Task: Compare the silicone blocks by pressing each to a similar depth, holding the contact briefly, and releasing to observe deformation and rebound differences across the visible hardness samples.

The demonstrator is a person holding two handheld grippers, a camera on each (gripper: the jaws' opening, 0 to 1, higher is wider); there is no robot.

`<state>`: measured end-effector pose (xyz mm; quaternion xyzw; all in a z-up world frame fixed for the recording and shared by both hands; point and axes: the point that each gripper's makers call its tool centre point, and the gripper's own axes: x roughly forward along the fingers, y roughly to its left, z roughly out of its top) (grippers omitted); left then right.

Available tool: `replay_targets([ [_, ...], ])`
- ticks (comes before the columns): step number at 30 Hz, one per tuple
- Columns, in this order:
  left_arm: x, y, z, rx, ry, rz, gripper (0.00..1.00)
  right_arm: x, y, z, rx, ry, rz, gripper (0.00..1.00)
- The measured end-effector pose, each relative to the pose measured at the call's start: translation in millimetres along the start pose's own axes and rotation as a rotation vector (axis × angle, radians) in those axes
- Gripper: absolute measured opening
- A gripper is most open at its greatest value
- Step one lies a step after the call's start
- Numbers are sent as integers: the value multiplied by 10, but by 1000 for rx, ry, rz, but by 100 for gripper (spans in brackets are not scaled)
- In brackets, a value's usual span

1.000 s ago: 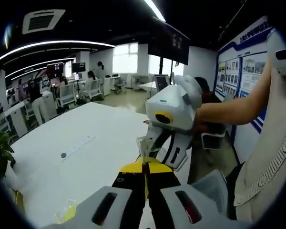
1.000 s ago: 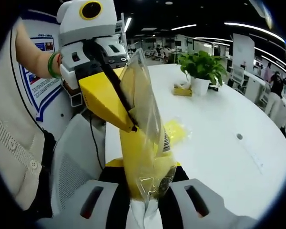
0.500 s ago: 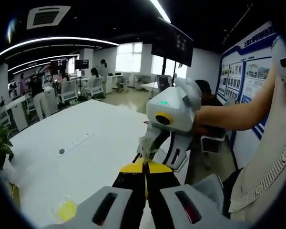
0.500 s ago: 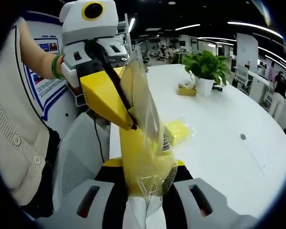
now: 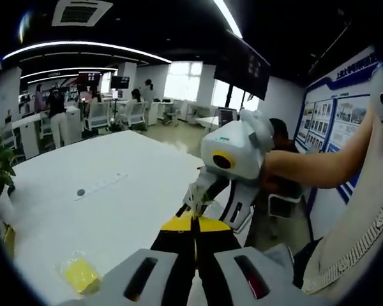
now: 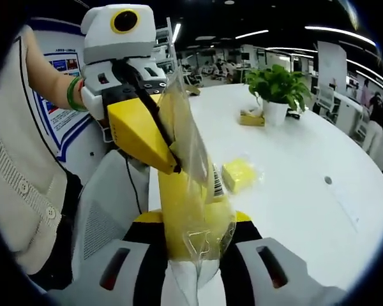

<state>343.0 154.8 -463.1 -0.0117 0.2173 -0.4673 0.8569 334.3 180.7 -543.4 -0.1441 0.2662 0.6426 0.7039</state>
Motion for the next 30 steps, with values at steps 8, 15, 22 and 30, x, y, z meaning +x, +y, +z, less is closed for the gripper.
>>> replay_targets([
  [8,37,-3,-40,-84,-26,4,0,-10,-16,5,15,-11,-29,47],
  [15,78,21,-118,-124,-29,17,0,-131,-66,-82,29,-3,-101,62],
  [22,84,94,-182,-197,-59,34,0,-387,-180,-171,47,-51,-221,73],
  [30,115,252,-368,-384,-114,69,0,-909,-243,-213,129,-228,-398,77],
])
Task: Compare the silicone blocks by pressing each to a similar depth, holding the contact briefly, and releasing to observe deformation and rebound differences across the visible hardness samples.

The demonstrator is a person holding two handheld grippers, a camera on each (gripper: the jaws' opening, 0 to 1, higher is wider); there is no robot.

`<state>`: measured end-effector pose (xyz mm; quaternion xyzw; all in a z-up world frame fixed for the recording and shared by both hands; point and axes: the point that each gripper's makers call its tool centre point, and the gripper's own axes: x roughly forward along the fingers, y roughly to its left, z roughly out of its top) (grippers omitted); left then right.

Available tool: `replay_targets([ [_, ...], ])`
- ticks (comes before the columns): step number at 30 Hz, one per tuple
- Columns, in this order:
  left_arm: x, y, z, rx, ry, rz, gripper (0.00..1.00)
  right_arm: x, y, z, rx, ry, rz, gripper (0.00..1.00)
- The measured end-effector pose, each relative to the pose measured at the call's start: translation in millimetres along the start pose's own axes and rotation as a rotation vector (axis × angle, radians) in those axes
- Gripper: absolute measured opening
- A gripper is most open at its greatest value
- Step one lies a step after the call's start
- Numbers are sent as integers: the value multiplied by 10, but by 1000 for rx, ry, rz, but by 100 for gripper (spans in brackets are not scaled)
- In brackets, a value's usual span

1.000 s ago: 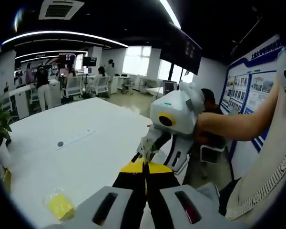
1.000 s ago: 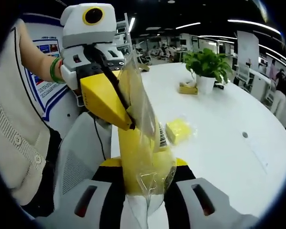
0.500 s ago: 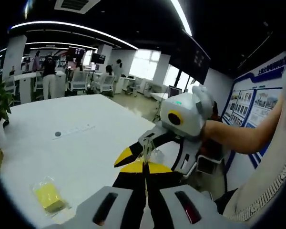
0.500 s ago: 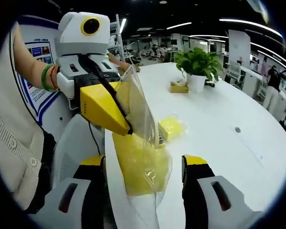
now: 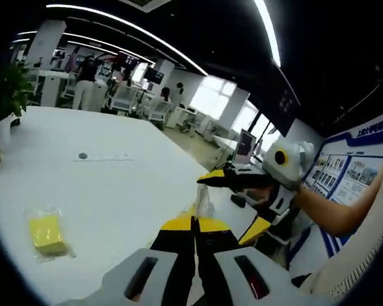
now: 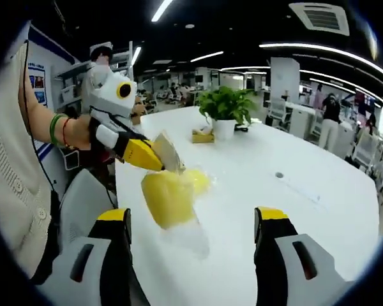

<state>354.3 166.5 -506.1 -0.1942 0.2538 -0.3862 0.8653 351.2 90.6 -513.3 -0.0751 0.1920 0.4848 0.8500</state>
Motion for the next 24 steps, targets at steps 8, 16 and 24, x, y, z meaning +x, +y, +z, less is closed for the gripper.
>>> replay_targets([
  [8,140,324,-139,-116,-27,55,0,-277,99,-212,147,-81,-145,79],
  [16,389,655,-190,-189,-39,78,0,-328,180,-386,238,-97,-167,80],
  [24,613,1059,-246,-245,-28,136,0,-335,3,-560,265,-32,-200,78],
])
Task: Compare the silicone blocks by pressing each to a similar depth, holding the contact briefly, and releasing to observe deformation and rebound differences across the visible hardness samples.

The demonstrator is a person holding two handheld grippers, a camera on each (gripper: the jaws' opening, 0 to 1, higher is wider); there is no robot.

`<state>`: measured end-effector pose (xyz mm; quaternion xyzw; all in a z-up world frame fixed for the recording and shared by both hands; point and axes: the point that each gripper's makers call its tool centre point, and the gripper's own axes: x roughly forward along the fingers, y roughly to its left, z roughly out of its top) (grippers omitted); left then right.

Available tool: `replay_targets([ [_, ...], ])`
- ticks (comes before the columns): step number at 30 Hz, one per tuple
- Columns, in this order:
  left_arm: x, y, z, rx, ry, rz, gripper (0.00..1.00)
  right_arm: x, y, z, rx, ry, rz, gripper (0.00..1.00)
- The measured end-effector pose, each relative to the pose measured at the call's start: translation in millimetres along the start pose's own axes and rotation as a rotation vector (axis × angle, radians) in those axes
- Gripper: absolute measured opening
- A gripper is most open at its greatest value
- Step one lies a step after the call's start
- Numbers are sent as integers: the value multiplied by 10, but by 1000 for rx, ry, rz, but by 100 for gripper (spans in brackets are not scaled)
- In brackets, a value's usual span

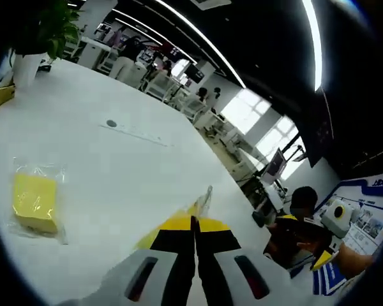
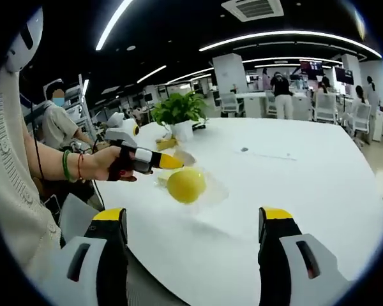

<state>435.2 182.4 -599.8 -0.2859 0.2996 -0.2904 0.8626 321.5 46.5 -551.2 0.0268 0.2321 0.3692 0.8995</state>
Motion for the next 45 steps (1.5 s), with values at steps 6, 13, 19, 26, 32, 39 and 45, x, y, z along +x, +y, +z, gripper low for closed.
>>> replay_targets([
  [6,112,421,30,-84,-30,87,0,78,8,-26,4,11,9,78],
  [13,197,855,-14,-155,-47,175,0,145,-58,-121,33,44,5,77],
  [19,394,955,-111,-227,-48,182,0,168,-141,-192,41,67,-9,76],
  [26,616,1025,-58,-337,-143,201,0,218,-224,-214,49,72,-22,76],
  [32,733,1098,-61,-365,-150,212,0,236,-230,-237,51,88,-16,75],
  [39,797,1192,-151,-309,-106,236,0,249,-247,-251,55,98,-16,73],
  [45,814,1237,-134,-216,-86,240,0,273,-224,-251,55,104,-9,72],
])
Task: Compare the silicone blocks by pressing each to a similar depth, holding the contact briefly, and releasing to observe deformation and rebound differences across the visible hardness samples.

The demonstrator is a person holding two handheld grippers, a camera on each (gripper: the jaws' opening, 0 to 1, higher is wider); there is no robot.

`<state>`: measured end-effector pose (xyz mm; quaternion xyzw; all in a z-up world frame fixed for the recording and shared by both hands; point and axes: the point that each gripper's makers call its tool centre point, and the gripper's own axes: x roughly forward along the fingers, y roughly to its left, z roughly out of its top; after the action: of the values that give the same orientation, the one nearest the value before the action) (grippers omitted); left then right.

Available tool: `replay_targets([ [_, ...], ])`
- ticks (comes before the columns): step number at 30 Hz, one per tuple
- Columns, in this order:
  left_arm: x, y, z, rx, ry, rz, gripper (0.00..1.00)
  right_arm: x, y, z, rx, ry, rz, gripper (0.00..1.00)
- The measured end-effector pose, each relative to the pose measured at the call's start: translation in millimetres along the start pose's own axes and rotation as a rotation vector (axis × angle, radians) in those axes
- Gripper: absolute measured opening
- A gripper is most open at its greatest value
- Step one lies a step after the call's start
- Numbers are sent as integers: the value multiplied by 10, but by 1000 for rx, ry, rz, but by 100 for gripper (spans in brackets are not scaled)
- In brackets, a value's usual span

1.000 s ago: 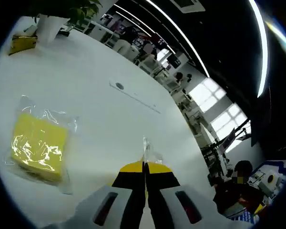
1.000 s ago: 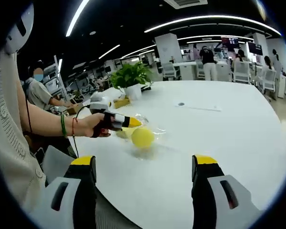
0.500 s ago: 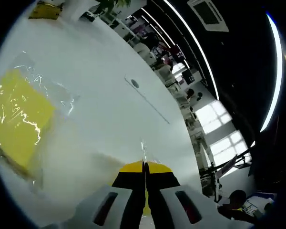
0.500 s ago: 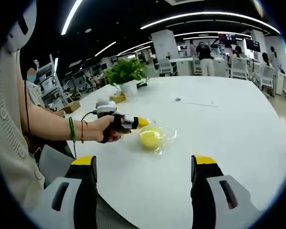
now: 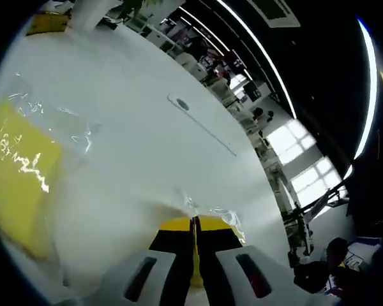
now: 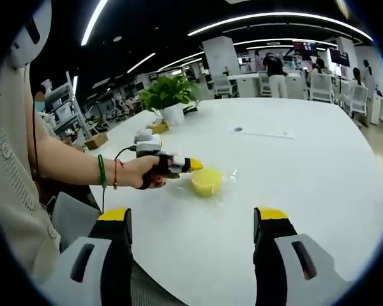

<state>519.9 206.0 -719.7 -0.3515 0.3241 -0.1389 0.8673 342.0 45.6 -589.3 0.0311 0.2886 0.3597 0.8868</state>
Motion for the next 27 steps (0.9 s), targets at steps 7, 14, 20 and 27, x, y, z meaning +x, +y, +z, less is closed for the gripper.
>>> replay_targets([
  [7,-84,63,63,220,1,62,13,25,62,42,7,-4,12,72],
  [14,-259,70,79,438,28,92,31,32,130,63,-19,-7,16,73],
  [20,-581,-88,111,549,15,66,32,8,237,100,-29,-24,26,73],
  [27,-1049,-300,159,582,-29,23,32,-16,440,175,-56,-58,45,72],
])
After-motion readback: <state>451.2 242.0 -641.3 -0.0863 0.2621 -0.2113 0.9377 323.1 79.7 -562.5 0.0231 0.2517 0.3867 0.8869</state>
